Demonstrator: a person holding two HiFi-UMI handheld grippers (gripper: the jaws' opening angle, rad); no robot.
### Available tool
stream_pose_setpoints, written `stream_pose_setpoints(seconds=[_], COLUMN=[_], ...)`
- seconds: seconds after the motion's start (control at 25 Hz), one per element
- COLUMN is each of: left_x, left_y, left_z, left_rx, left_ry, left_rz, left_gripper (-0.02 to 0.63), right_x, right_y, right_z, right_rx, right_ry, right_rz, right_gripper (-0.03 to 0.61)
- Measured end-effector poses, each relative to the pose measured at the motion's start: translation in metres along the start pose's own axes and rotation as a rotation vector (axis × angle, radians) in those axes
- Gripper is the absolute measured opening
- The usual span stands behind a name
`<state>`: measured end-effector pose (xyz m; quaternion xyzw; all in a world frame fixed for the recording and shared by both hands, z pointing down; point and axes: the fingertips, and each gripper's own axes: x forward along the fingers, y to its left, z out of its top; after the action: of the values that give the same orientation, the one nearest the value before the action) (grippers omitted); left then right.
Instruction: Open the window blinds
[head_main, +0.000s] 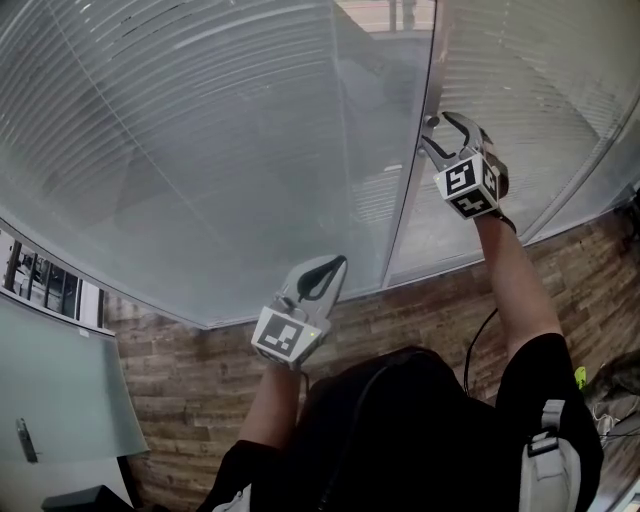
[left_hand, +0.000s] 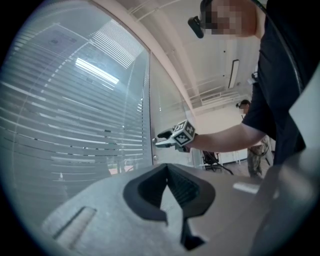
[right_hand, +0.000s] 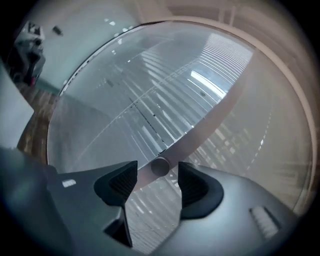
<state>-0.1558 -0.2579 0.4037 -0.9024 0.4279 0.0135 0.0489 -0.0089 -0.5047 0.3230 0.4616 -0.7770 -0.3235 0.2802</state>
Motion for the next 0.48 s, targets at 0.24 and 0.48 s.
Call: stream_pose_setpoints(seconds=[0.24, 0.48], left_x=[0.000, -0.001], left_y=[0.002, 0.002], left_z=[0.003, 0.007], left_rx=[0.004, 0.007], left_ry=[-0.004, -0.006], left_rz=[0.012, 0.020], left_gripper=[0.004, 0.005], right_x=[0.005, 0.009], right_y=[0.004, 0.005], right_z=[0.004, -0.004], right_rx=[-0.347, -0.452], right_ry=[0.043, 0.070], right_rz=[-0.030, -0.036], right_gripper=[0.253, 0.239])
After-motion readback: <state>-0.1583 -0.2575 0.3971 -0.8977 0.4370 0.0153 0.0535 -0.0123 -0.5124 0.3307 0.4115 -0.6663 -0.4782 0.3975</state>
